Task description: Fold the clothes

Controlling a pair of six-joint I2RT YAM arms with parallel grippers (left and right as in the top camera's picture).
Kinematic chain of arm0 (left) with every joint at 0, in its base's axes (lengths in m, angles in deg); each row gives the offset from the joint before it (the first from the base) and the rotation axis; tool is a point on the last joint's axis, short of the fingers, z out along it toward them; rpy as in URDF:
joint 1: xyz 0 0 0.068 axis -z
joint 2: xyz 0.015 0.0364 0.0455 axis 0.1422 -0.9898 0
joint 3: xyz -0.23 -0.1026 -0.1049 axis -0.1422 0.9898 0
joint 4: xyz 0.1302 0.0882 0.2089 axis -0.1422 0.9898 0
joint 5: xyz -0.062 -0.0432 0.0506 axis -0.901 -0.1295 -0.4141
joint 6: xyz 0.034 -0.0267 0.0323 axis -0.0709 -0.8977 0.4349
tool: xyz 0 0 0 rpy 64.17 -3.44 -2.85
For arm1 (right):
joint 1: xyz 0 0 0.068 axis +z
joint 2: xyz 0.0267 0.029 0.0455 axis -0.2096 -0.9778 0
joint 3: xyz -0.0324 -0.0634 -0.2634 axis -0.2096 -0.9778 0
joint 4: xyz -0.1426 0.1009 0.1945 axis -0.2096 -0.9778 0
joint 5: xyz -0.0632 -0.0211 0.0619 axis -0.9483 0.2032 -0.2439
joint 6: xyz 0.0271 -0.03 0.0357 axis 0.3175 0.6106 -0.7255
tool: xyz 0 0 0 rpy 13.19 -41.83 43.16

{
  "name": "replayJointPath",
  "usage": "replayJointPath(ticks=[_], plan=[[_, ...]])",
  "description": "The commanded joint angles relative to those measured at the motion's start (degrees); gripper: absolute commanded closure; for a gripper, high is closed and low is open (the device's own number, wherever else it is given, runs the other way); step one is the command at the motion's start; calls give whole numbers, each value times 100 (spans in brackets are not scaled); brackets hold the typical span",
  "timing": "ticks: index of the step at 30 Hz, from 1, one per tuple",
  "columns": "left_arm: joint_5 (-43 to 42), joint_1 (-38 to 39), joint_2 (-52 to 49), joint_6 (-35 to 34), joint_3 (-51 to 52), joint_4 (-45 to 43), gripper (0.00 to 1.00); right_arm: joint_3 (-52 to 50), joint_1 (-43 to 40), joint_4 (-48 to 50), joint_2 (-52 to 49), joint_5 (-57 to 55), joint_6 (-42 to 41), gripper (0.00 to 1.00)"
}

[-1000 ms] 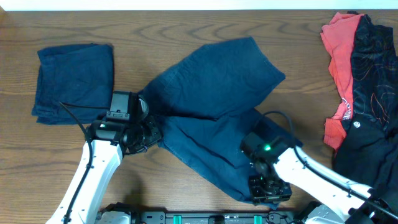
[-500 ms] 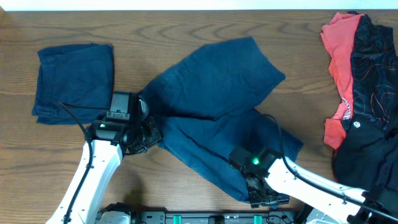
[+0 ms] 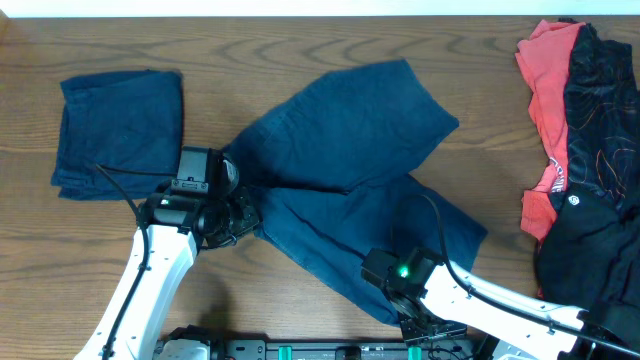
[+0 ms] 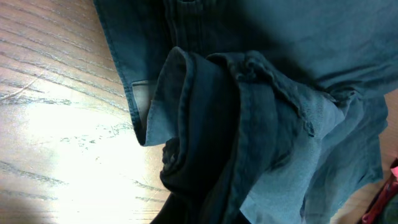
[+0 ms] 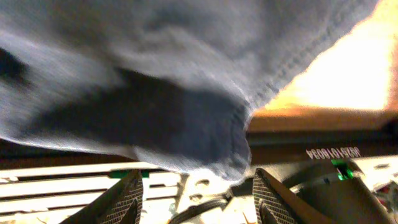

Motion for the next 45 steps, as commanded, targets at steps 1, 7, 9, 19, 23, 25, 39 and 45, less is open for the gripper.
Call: replayJointPath(ticks=[1, 7, 9, 19, 23, 25, 39, 45], plan=[[42, -11, 22, -50, 9, 15, 94, -26, 57, -7, 57, 2, -125, 45], [2, -11, 22, -50, 9, 17, 94, -195, 57, 328, 57, -11, -127, 45], [2, -11, 22, -50, 9, 17, 94, -343, 57, 492, 57, 13, -129, 45], [2, -11, 22, -50, 9, 17, 94, -658, 55, 739, 57, -87, -645, 61], [2, -11, 22, -52, 9, 20, 94, -658, 55, 743, 57, -170, -793, 90], [2, -11, 22, -50, 9, 17, 94, -658, 52, 723, 57, -186, -986, 93], [4, -11, 22, -50, 9, 42, 94, -262, 52, 50, 125, -339, -1799, 99], [2, -11, 22, -50, 9, 42, 94, 98, 52, -33, 341, -334, -1620, 99]])
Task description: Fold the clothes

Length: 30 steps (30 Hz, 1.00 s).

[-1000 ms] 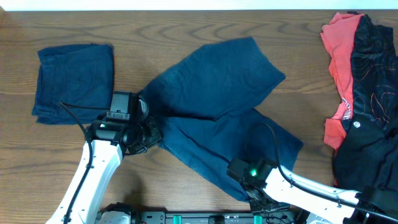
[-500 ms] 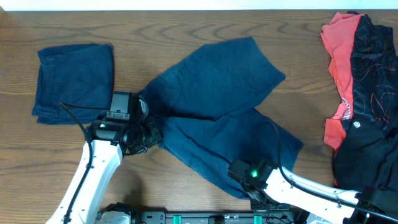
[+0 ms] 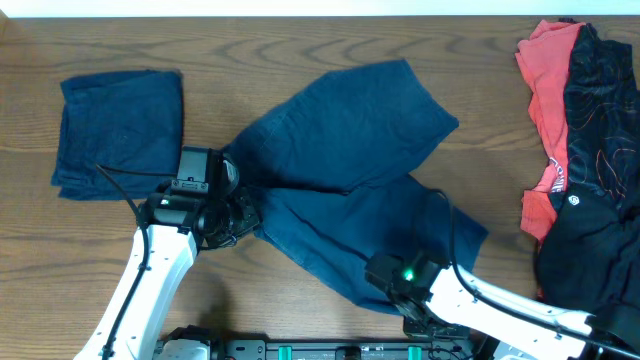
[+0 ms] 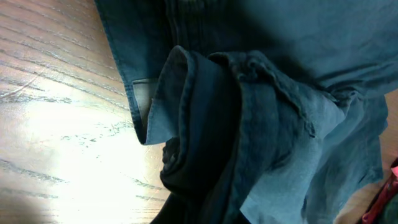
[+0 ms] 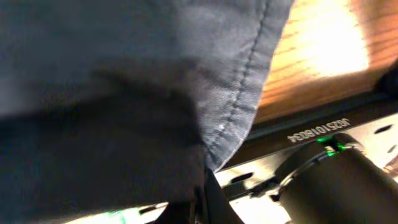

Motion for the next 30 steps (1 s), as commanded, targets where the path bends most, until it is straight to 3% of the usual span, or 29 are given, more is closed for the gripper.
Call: replayJointPath(ticks=[1, 11, 19, 24, 30], plan=[[7, -11, 22, -52, 9, 17, 94, 282, 50, -20, 184, 31, -13, 99], [9, -11, 22, -48, 9, 184, 94, 931, -107, -221, 254, -881, -11, 99], [210, -13, 24, 39, 9, 411, 94, 1517, -1086, -251, 254, -1965, 284, 99], [208, -11, 24, 35, 9, 450, 94, 2236, -2013, -39, 254, -2588, 1322, 99], [201, -13, 33, -142, 9, 542, 94, 3126, -3099, 1281, 254, -2710, 3178, 99]])
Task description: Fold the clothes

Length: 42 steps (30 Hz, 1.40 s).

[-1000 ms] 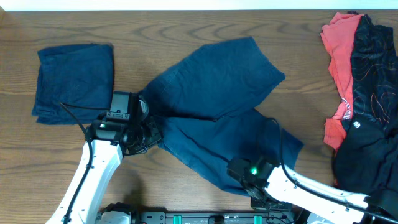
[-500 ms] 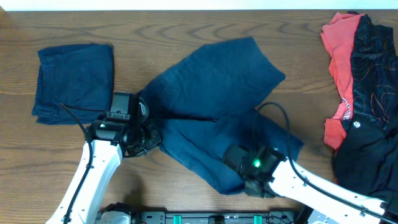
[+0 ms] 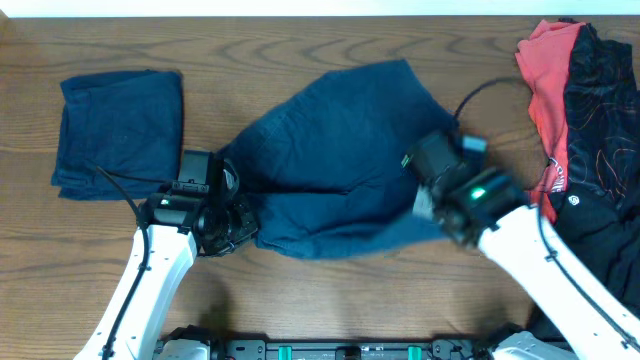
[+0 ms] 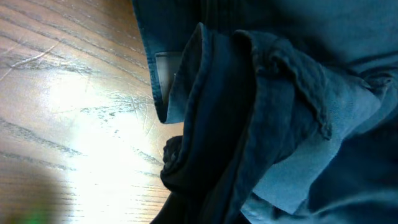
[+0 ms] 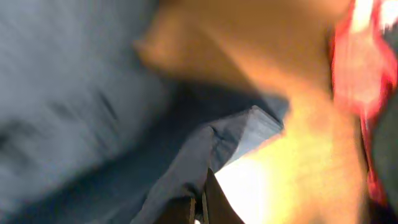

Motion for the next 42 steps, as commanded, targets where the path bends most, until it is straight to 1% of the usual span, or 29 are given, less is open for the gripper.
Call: replayJointPath(ticks=[1, 5, 7, 12, 17, 20, 23, 25, 30, 35, 38, 40, 42], plan=[[85, -11, 37, -197, 9, 85, 94, 527, -614, 682, 68, -396, 1589, 99], [-157, -11, 39, -448, 9, 66, 94, 647, -1047, 2166, 66, 162, 2955, 99], [-302, -11, 39, -566, 9, -50, 94, 649, -1143, 2806, 24, 326, 3447, 99], [-365, -13, 39, -944, 9, -680, 94, 647, -1167, 3860, -267, 321, 3945, 99], [-310, -13, 39, -1377, 9, -1611, 94, 647, -1189, 4557, -798, 203, 4037, 99], [109, -13, 37, -1788, 9, -2114, 94, 647, -1231, 5034, -1145, 179, 4037, 99], [780, -13, 26, -2269, 9, -2260, 93, 647, -1281, 5495, -1456, 168, 4037, 99], [1023, -13, 15, -2562, 9, -2295, 93, 647, -1287, 5761, -1631, 168, 4039, 99], [1058, -13, -118, -3027, 9, -2542, 92, 647, -1292, 6271, -2024, 173, 4035, 99], [1152, -13, -407, -3383, 9, -3001, 92, 647, -1290, 6577, -2367, 236, 4037, 99], [1185, -13, -603, -3460, 9, -3320, 92, 647, -1290, 6752, -2540, 369, 4035, 99], [1353, -13, -721, -3504, 9, -3523, 91, 647, -1290, 6896, -2636, 413, 4033, 99], [1727, -13, -811, -3657, 9, -3652, 91, 647, -1290, 7114, -2756, 428, 4024, 99]])
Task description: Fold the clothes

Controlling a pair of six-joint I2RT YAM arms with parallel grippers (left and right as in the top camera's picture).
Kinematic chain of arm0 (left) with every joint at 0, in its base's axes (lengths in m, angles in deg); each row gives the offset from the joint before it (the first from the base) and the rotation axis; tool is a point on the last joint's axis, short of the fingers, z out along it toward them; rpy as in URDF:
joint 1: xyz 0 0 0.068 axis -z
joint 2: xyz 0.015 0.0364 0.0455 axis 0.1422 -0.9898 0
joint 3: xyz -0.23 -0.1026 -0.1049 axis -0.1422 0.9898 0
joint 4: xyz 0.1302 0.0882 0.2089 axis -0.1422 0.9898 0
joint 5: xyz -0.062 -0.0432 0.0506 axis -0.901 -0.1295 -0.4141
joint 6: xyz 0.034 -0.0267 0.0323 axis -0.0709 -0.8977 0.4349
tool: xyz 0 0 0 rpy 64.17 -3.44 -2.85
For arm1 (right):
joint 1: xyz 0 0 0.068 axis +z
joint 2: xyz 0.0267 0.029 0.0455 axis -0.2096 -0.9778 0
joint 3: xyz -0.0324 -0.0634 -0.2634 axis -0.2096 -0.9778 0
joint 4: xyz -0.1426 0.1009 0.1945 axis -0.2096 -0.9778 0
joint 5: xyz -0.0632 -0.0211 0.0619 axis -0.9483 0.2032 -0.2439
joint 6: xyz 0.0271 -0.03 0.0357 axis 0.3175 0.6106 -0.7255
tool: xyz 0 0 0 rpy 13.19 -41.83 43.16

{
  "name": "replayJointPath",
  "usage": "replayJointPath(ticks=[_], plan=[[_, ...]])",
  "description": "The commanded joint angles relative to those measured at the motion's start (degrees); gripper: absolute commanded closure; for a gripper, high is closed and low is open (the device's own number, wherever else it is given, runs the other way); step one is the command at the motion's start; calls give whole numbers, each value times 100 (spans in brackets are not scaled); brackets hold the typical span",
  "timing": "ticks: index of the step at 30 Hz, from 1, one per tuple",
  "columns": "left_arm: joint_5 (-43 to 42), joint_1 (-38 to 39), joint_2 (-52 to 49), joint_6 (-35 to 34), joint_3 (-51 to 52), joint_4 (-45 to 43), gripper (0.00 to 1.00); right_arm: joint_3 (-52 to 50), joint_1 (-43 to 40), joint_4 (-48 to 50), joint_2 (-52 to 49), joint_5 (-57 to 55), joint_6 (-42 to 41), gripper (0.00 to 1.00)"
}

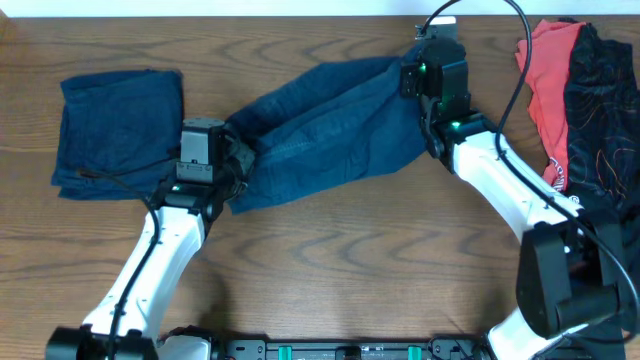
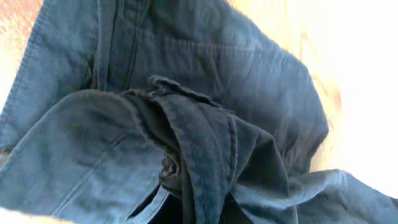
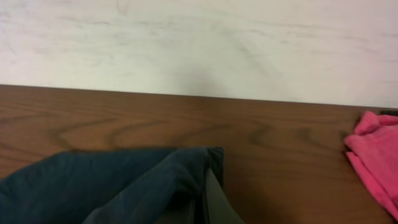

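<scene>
The dark blue shorts [image 1: 330, 135] lie folded lengthwise in a band across the middle of the table in the overhead view. My left gripper [image 1: 226, 165] is shut on the bunched waistband [image 2: 186, 155] at the band's left end, and the cloth hides its fingers. My right gripper [image 1: 428, 78] is shut on the leg hem [image 3: 196, 171] at the far right end, close to the table's back edge.
A folded dark blue garment [image 1: 120, 130] lies at the far left. A pile of red and black clothes [image 1: 580, 150] fills the right edge, and its red cloth [image 3: 373, 143] shows in the right wrist view. A pale wall [image 3: 186, 43] rises behind the table.
My right gripper has moved from the middle right of the table to the far edge with the hem, so the near leg now lies over the far leg. My left gripper has shifted slightly farther back.
My right gripper stood open at the near leg's hem by the front edge, then shut on it. It later held the hem over the middle right, and now at the far edge, with the shorts folded in half. My left gripper kept hold of the waistband throughout.
</scene>
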Motion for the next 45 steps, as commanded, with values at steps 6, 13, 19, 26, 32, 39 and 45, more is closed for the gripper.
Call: replayJointPath(ticks=[6, 13, 19, 26, 32, 39, 45], plan=[[2175, -31, -271, -293, 7, -509, 59, 98, -98, 785, -535, 46, -247, 99], [2310, -199, -332, -214, 7, -796, 29, 98, -247, 673, -686, 55, -195, 1], [1600, -212, -334, 590, 7, -684, 28, 98, -481, -334, -238, 2, -203, 1], [1609, -214, -608, 1873, 7, -461, 28, 96, -741, -2959, 238, 846, -507, 1], [1539, -212, -1239, 1878, 7, -411, 28, -81, -907, -4087, 46, 1344, -1014, 1], [914, -212, -1633, 1880, 7, -516, 28, -295, -898, -3720, -334, 1989, -1001, 1], [514, -195, -1790, 1878, 7, -511, 45, -295, -894, -2892, -780, 2559, -1001, 1]])
